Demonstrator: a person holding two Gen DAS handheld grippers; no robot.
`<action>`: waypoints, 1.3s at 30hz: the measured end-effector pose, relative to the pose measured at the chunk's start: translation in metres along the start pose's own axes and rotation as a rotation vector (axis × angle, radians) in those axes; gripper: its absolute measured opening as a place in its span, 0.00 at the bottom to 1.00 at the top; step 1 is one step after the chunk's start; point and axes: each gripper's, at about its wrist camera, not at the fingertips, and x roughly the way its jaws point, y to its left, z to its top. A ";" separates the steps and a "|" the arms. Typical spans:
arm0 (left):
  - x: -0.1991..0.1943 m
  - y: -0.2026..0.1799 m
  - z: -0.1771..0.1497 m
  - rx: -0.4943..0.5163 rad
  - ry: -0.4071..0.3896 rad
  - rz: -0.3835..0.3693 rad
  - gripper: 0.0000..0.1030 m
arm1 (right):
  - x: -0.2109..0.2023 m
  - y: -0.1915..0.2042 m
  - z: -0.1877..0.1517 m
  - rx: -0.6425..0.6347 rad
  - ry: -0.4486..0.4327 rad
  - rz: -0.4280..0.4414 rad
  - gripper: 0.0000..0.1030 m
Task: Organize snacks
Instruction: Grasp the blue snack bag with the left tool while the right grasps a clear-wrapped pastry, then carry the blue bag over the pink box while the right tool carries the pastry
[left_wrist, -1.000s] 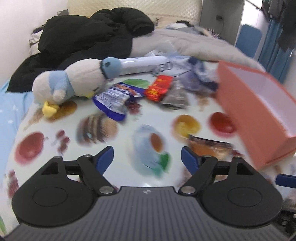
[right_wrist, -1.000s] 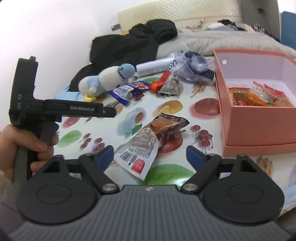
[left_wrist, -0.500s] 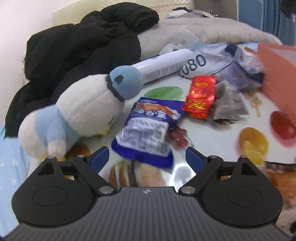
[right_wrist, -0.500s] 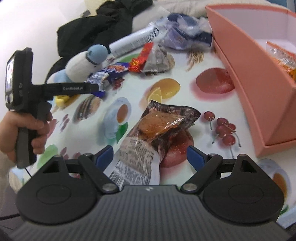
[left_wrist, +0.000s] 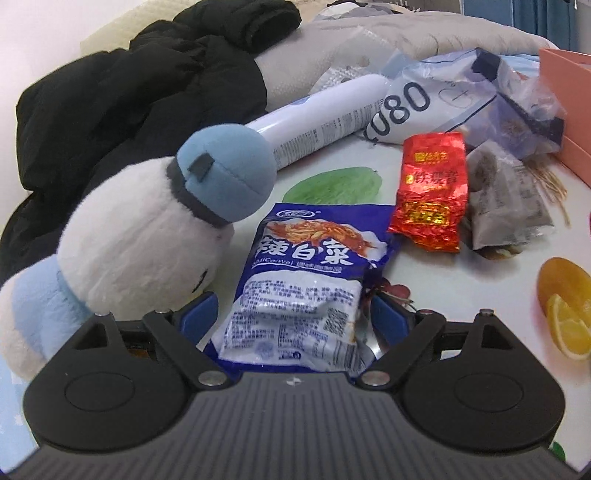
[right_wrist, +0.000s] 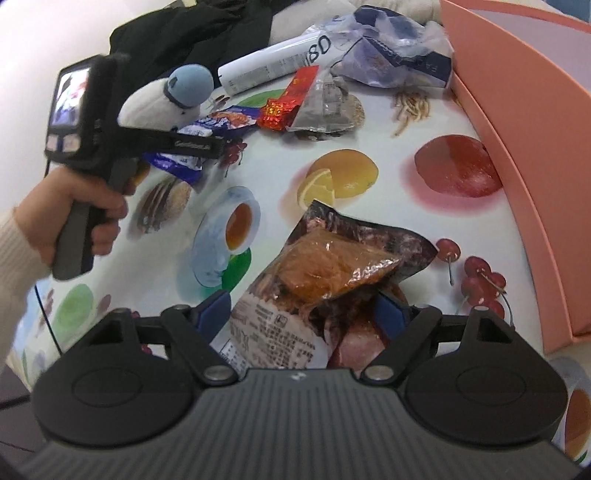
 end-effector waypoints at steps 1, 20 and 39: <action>0.002 0.001 0.000 -0.010 -0.003 -0.008 0.89 | 0.001 0.001 0.000 -0.011 -0.001 -0.004 0.81; -0.037 -0.012 -0.015 -0.130 0.026 -0.052 0.69 | -0.018 0.000 -0.005 -0.052 -0.044 -0.014 0.72; -0.172 -0.059 -0.088 -0.415 0.009 -0.106 0.68 | -0.073 -0.021 -0.033 -0.074 -0.092 0.005 0.72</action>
